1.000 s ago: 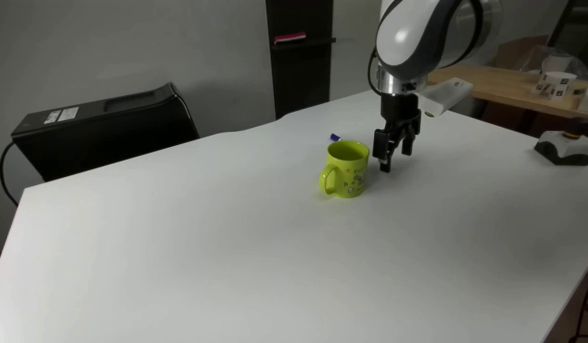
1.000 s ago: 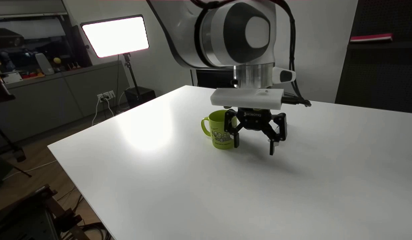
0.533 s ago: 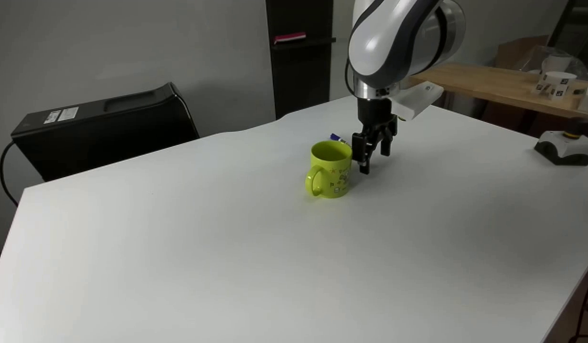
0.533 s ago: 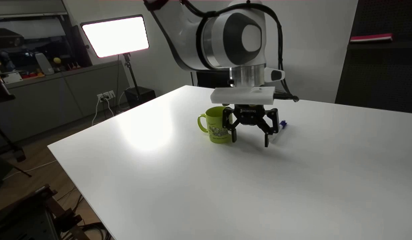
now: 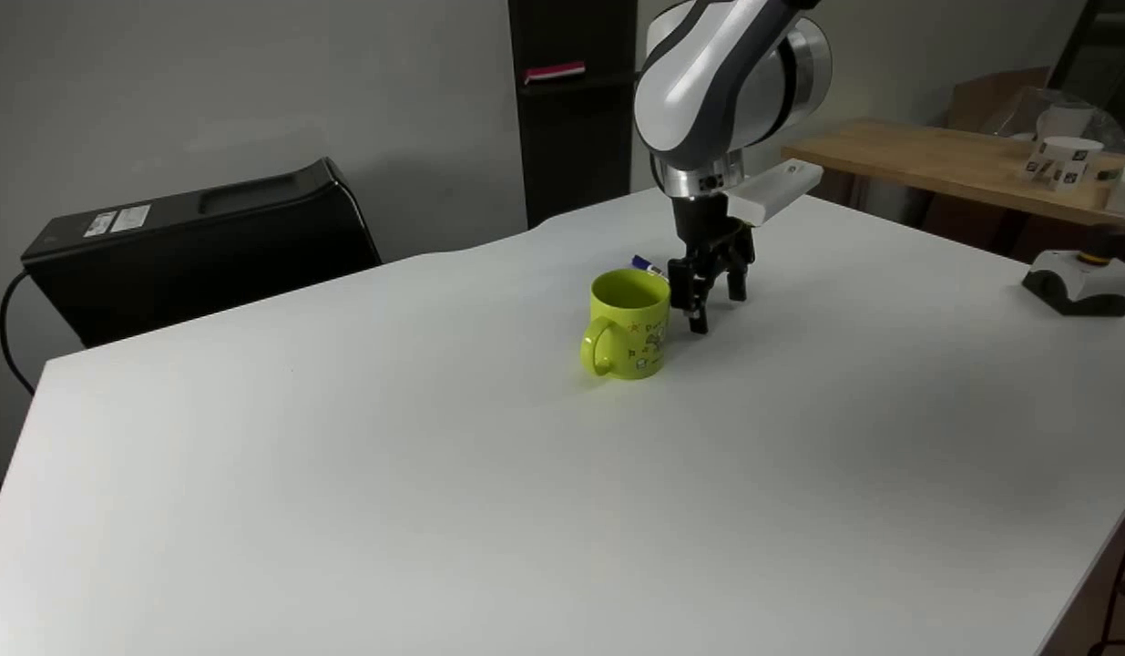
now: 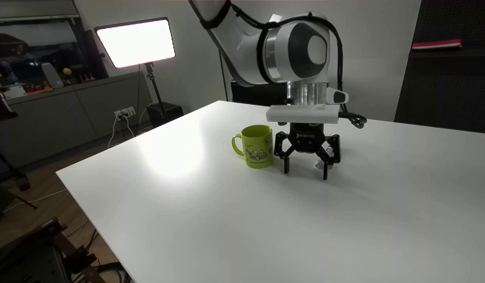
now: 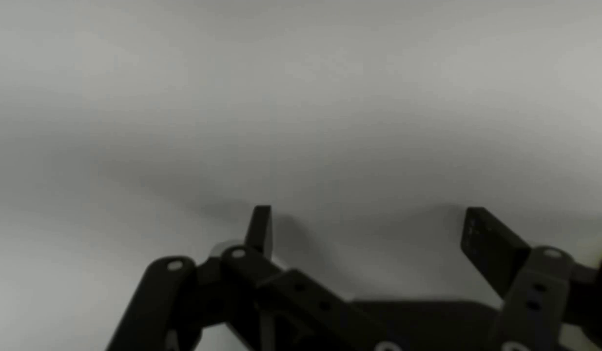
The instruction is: Put the marker inside the mug cup
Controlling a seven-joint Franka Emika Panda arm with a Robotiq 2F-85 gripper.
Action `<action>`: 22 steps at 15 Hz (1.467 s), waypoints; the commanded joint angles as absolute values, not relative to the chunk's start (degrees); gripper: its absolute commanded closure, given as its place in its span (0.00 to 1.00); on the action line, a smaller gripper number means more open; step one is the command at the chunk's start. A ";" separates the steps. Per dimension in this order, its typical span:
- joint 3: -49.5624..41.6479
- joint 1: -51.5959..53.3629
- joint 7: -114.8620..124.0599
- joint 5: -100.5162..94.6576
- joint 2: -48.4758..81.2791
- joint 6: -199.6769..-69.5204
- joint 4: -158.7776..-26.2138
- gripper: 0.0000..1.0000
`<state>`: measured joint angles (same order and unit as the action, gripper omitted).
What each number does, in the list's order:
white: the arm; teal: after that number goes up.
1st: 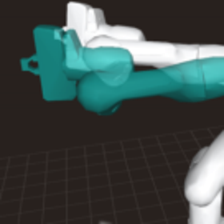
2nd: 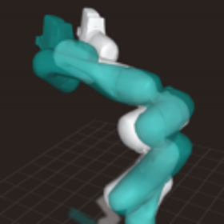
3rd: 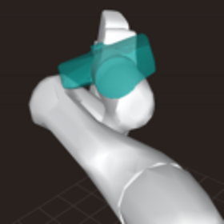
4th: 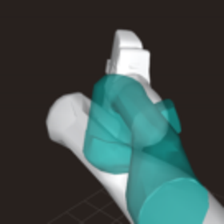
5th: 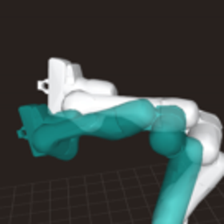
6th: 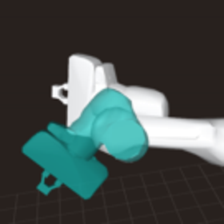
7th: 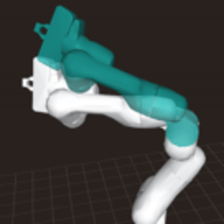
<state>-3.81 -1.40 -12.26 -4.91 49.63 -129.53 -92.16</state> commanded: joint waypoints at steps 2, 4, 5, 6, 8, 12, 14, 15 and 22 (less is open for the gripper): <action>-5.11 -1.79 -9.07 -7.49 55.25 -127.34 -82.35 0.00; -4.81 -2.22 -8.45 -6.67 55.97 -128.97 -81.37 0.00; -4.73 -2.25 -7.91 -6.40 56.20 -129.30 -81.08 0.00; -4.73 -2.20 -7.52 -6.34 56.32 -129.79 -81.06 0.00; -4.90 -1.93 -6.61 -6.54 56.27 -131.88 -81.58 0.00; -5.02 -1.96 -5.23 -6.33 55.88 -139.52 -83.10 0.00; -4.98 -2.10 -4.88 -6.09 55.66 -141.92 -83.62 0.00; -5.02 -2.10 -4.74 -6.05 55.65 -142.78 -83.81 0.00; -5.19 -2.11 -3.81 -5.89 55.16 -147.21 -85.66 0.02</action>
<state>-4.94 -2.25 -6.11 -5.63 55.33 -145.01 -84.65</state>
